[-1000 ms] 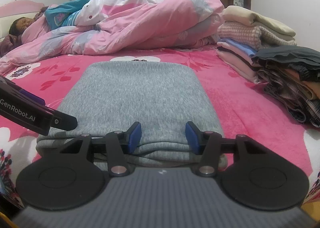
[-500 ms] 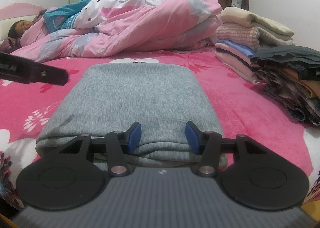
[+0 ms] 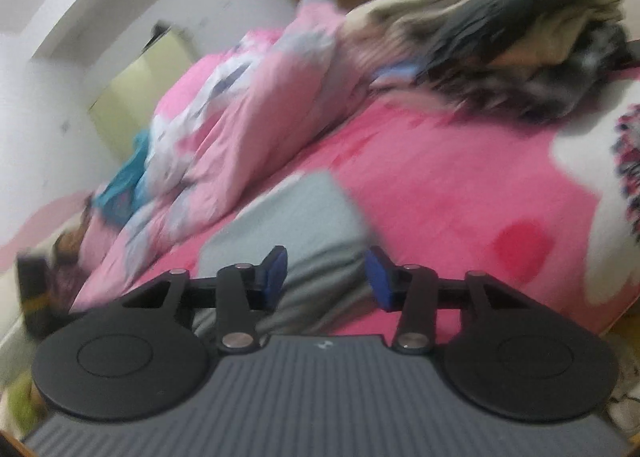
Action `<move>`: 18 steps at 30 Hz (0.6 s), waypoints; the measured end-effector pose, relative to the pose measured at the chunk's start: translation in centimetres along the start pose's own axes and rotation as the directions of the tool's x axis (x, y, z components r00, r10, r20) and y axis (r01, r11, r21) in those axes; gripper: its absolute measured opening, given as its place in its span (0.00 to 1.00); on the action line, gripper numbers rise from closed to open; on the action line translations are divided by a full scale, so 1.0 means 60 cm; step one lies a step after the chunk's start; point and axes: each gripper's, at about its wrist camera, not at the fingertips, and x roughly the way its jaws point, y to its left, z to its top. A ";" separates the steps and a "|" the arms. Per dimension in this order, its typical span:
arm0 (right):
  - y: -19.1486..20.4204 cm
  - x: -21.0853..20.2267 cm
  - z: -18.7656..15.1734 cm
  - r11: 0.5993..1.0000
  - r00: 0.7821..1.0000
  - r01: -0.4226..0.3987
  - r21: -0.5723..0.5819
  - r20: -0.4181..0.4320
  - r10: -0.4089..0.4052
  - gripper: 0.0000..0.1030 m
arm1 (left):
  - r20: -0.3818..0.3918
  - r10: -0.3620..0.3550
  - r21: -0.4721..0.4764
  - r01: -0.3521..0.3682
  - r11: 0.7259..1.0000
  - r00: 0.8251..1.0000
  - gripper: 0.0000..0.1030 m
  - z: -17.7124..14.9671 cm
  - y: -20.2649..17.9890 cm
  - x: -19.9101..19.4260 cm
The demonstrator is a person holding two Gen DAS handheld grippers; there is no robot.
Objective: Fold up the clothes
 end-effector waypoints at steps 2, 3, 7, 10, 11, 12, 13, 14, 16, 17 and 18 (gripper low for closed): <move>0.022 0.016 -0.023 0.999 0.997 -0.037 -0.028 -0.065 0.035 0.31 | 0.001 -0.028 -0.023 0.028 0.999 1.000 0.33 -0.006 0.014 -0.011; 0.032 0.027 -0.033 0.998 0.994 -0.051 -0.041 -0.095 0.047 0.28 | -0.003 -0.039 -0.033 0.039 0.999 0.999 0.33 -0.009 0.020 -0.014; 0.077 0.064 -0.062 0.989 0.980 -0.105 -0.107 -0.178 0.085 0.12 | -0.014 -0.043 -0.040 0.043 0.998 0.999 0.33 -0.017 0.030 -0.011; 0.109 0.081 -0.065 0.976 0.975 -0.135 -0.172 -0.199 0.100 0.10 | -0.016 -0.055 -0.031 0.055 0.998 0.998 0.33 -0.016 0.034 -0.008; 0.117 0.087 -0.065 0.972 0.972 -0.145 -0.185 -0.209 0.106 0.10 | -0.020 -0.060 -0.032 0.060 0.998 0.998 0.33 -0.016 0.035 -0.005; 0.125 0.094 -0.065 0.968 0.969 -0.156 -0.197 -0.219 0.111 0.09 | -0.025 -0.067 -0.039 0.066 0.997 0.997 0.33 -0.016 0.037 -0.002; 0.132 0.104 -0.068 0.965 0.964 -0.167 -0.203 -0.237 0.117 0.09 | -0.029 -0.074 -0.046 0.073 0.996 0.997 0.33 -0.016 0.040 0.000; 0.137 0.116 -0.073 0.963 0.958 -0.177 -0.203 -0.260 0.122 0.08 | -0.032 -0.081 -0.051 0.079 0.996 0.996 0.33 -0.016 0.043 0.001; 0.147 0.143 -0.089 0.960 0.941 -0.198 -0.197 -0.312 0.131 0.08 | -0.038 -0.091 -0.057 0.089 0.994 0.995 0.33 -0.017 0.046 0.004; 0.151 0.156 -0.096 0.958 0.932 -0.211 -0.193 -0.334 0.138 0.06 | -0.042 -0.092 -0.054 0.090 0.995 0.995 0.33 -0.018 0.047 0.005; 0.157 0.163 -0.103 0.955 0.927 -0.224 -0.192 -0.344 0.148 0.06 | -0.047 -0.093 -0.050 0.091 0.995 0.995 0.33 -0.019 0.047 0.006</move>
